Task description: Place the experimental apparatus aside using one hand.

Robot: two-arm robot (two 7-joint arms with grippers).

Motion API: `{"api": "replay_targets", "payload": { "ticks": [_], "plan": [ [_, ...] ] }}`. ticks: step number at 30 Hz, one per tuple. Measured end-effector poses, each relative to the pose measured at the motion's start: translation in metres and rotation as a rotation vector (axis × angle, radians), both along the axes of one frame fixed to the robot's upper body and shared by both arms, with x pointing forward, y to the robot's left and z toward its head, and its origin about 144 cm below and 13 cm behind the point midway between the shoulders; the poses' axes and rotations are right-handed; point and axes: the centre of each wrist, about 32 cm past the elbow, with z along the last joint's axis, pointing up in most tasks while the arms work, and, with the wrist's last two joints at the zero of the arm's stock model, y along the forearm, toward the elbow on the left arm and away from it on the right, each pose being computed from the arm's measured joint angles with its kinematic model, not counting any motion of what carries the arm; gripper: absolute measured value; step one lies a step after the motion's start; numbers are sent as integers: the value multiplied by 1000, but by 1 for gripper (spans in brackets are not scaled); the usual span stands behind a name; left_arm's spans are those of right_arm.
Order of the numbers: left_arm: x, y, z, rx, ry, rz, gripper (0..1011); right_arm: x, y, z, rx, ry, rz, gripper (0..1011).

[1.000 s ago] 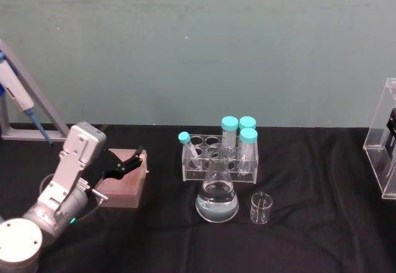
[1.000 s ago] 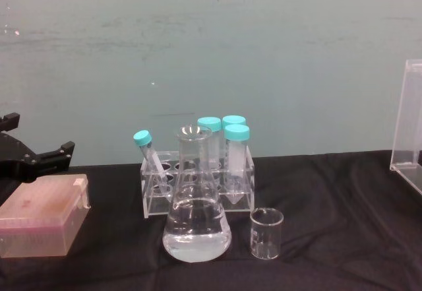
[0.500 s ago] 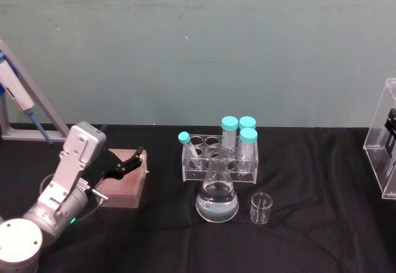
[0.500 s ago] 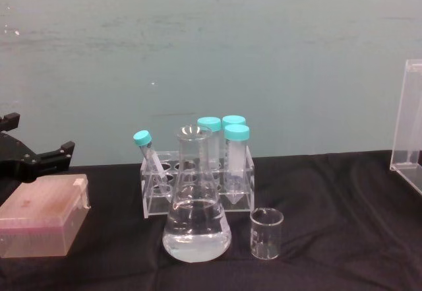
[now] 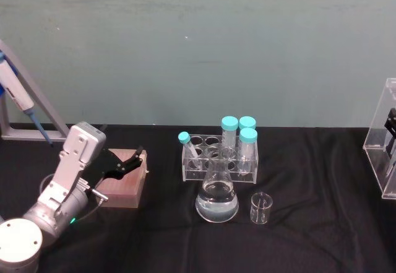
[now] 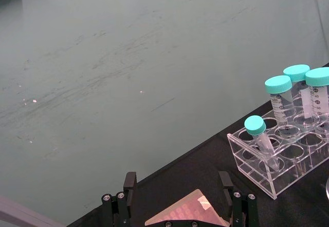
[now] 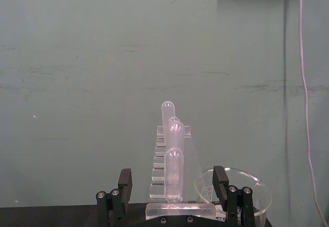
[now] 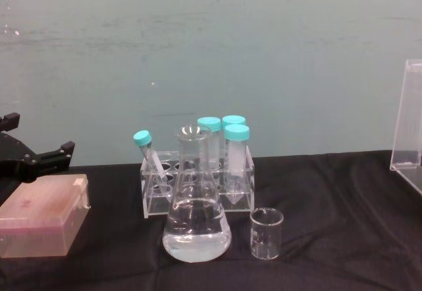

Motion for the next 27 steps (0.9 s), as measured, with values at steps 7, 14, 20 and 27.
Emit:
{"api": "replay_targets", "payload": {
  "ticks": [7, 14, 20, 27],
  "plan": [
    [0, 0, 0, 0, 0, 0, 1000, -2, 0, 1, -14, -5, 6, 1003],
    [0, 0, 0, 0, 0, 0, 1000, -7, 1, 2, -41, -11, 3, 1003],
    [0, 0, 0, 0, 0, 0, 1000, -11, 3, 4, -63, -21, -12, 1003],
    [0, 0, 0, 0, 0, 0, 1000, -14, 4, 8, -81, -29, -13, 1003]
  ]
}}
